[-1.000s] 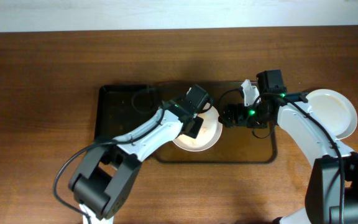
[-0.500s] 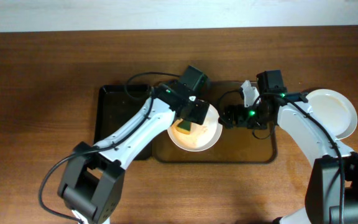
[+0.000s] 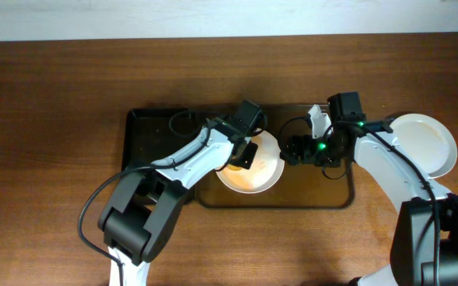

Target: Clean dirty plates on tray and stack at the side

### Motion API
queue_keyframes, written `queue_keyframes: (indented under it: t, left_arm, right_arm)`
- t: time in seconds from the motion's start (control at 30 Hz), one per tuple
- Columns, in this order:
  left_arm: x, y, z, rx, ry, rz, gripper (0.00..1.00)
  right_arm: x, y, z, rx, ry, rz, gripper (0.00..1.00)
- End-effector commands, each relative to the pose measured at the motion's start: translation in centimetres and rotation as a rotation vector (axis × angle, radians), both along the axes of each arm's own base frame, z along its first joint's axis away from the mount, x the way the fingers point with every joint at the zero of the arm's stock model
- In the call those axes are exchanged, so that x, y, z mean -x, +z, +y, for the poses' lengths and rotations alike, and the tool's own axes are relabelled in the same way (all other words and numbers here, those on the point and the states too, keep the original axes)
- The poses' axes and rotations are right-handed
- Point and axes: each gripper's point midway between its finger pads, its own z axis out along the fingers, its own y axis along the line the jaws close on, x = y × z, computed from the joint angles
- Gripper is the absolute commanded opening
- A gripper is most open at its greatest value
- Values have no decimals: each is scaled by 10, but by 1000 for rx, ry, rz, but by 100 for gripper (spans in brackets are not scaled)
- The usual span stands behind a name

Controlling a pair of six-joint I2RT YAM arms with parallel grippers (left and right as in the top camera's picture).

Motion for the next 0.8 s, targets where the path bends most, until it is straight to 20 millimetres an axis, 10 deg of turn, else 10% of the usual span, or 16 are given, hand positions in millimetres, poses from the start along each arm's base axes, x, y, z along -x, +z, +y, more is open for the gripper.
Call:
queue_keyframes:
  t: [0.0, 0.17, 0.33, 0.43, 0.63, 0.77]
  left_arm:
    - [-22, 73, -9, 97, 7, -132, 0]
    - [-41, 132, 53, 126, 142, -199, 0]
    - [-27, 111, 167, 33, 447, -7, 0]
    - [-22, 99, 201, 22, 542, 33, 1]
    - [-2, 67, 214, -4, 588, 104, 2]
    - [4, 52, 214, -7, 588, 112, 3]
  right_arm:
    - [1, -4, 12, -15, -20, 10, 90]
    - [2, -14, 25, 123, -89, 7, 87]
    - [13, -29, 20, 240, -194, 29, 78]
    - [10, -36, 21, 219, -230, 12, 76]
    - [2, -39, 22, 208, -262, -9, 59]
    - [4, -79, 22, 230, -277, 68, 51]
